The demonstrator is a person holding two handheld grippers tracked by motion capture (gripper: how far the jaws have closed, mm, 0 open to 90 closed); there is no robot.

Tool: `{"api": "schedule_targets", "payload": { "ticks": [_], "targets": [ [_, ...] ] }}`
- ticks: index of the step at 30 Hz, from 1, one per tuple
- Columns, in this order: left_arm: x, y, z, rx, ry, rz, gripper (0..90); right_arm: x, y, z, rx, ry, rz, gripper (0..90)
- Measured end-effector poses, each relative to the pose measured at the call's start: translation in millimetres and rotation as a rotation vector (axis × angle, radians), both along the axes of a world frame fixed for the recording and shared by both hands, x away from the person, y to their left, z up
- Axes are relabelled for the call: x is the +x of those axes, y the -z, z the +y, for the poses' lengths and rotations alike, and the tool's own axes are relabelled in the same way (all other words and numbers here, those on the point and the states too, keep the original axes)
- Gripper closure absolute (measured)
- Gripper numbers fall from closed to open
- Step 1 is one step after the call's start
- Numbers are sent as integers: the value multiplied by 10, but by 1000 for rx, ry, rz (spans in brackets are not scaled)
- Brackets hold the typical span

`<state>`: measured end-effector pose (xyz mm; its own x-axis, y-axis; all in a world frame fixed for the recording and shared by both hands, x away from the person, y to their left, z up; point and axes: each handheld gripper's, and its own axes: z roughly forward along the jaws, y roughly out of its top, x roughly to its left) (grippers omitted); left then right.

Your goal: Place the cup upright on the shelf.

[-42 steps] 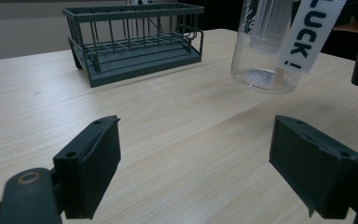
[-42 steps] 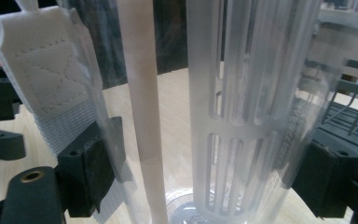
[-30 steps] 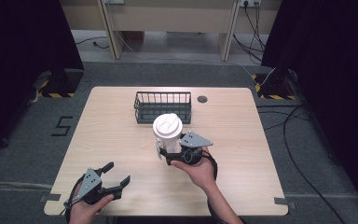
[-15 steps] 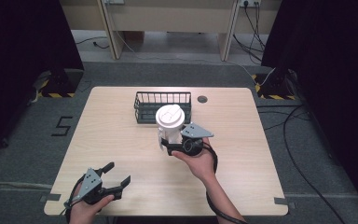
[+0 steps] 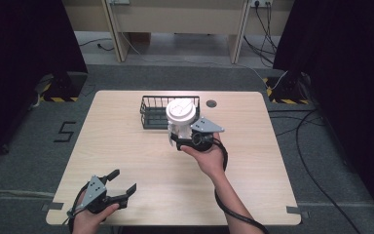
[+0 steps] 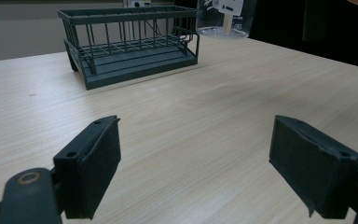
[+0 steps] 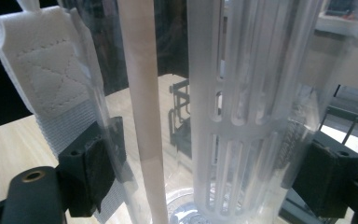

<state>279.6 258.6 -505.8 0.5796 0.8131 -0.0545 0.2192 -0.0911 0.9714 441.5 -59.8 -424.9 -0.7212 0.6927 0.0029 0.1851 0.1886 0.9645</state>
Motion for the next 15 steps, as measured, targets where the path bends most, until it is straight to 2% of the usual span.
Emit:
{"api": "schedule_targets", "payload": {
  "ticks": [9,15],
  "targets": [
    [4,1,-12,1,1,0,160,144,-146,26,2,24,-21,185],
    [3,0,-11,3,4,0,160,226,-196,42,16,44,-19,185]
  ]
}}
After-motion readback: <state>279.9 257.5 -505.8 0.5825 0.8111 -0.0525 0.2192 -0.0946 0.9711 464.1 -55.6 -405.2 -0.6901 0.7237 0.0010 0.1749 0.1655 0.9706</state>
